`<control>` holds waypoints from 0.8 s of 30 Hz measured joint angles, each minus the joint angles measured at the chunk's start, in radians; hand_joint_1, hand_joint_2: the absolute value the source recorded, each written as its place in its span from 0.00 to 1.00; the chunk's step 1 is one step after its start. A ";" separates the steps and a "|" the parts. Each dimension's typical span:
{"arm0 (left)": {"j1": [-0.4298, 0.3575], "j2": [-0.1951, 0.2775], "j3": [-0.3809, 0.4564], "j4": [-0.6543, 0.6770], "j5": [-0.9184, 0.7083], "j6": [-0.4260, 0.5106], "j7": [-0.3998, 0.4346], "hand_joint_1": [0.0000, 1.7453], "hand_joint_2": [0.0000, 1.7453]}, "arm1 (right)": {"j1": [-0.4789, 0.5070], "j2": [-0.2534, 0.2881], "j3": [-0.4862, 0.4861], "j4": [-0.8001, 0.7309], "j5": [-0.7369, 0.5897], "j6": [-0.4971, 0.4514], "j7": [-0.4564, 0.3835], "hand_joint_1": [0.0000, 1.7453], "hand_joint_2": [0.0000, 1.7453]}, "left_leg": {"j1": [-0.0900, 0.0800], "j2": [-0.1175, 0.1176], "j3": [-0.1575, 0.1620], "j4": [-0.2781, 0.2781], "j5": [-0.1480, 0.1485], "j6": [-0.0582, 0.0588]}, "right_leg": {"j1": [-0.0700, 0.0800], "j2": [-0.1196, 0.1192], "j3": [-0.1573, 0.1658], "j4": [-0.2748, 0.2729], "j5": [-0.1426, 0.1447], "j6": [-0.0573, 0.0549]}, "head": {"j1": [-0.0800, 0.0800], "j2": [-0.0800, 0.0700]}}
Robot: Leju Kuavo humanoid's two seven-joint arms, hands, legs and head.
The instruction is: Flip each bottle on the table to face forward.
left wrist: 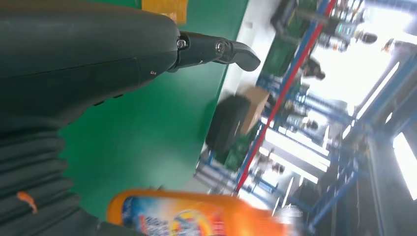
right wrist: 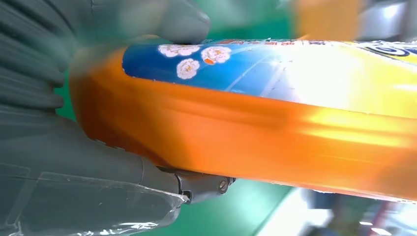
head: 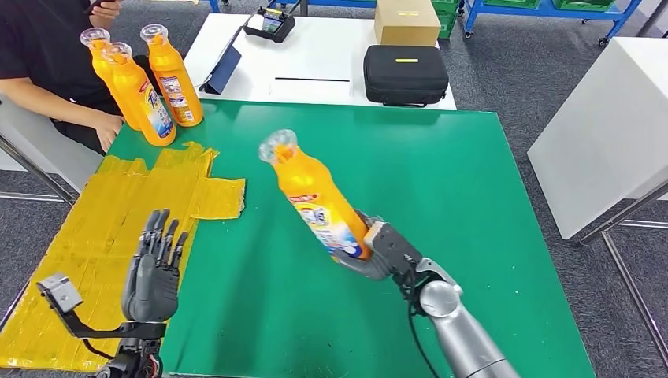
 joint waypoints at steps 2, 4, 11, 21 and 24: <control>0.000 0.009 -0.028 -0.001 0.009 -0.007 -0.001 0.00 1.00 | 0.010 0.019 0.030 -0.033 -0.017 -0.012 0.003 1.00 1.00 | 0.000 -0.001 -0.001 0.000 0.000 0.000 | 0.000 -0.001 -0.001 0.000 0.000 0.000 | 0.000 0.000; 0.003 0.015 -0.050 -0.003 0.014 -0.012 -0.002 0.00 1.00 | 0.023 0.037 0.054 -0.057 -0.020 -0.020 0.008 1.00 1.00 | 0.000 -0.002 -0.003 0.000 0.000 0.000 | 0.000 -0.002 -0.002 0.000 0.000 0.000 | 0.000 0.000; 0.008 0.038 -0.109 -0.006 0.017 -0.016 -0.003 0.00 1.00 | 0.027 0.101 0.109 -0.085 -0.017 -0.039 0.043 1.00 1.00 | 0.000 -0.002 -0.005 0.000 0.000 0.000 | 0.000 -0.003 -0.004 0.000 0.000 0.000 | 0.000 0.000; -0.030 0.072 -0.190 0.013 0.053 0.042 0.010 0.00 1.00 | 0.013 0.163 0.174 -0.083 0.013 -0.064 0.114 1.00 1.00 | 0.000 -0.002 -0.005 0.000 0.000 0.000 | 0.000 -0.003 -0.004 0.000 0.000 0.000 | 0.000 0.000; -0.043 0.081 -0.210 0.019 0.071 0.064 0.012 0.00 1.00 | 0.012 0.188 0.221 -0.072 0.048 -0.078 0.145 1.00 1.00 | 0.000 -0.002 -0.005 0.000 0.000 0.000 | 0.000 -0.003 -0.005 0.000 0.000 0.000 | 0.000 0.000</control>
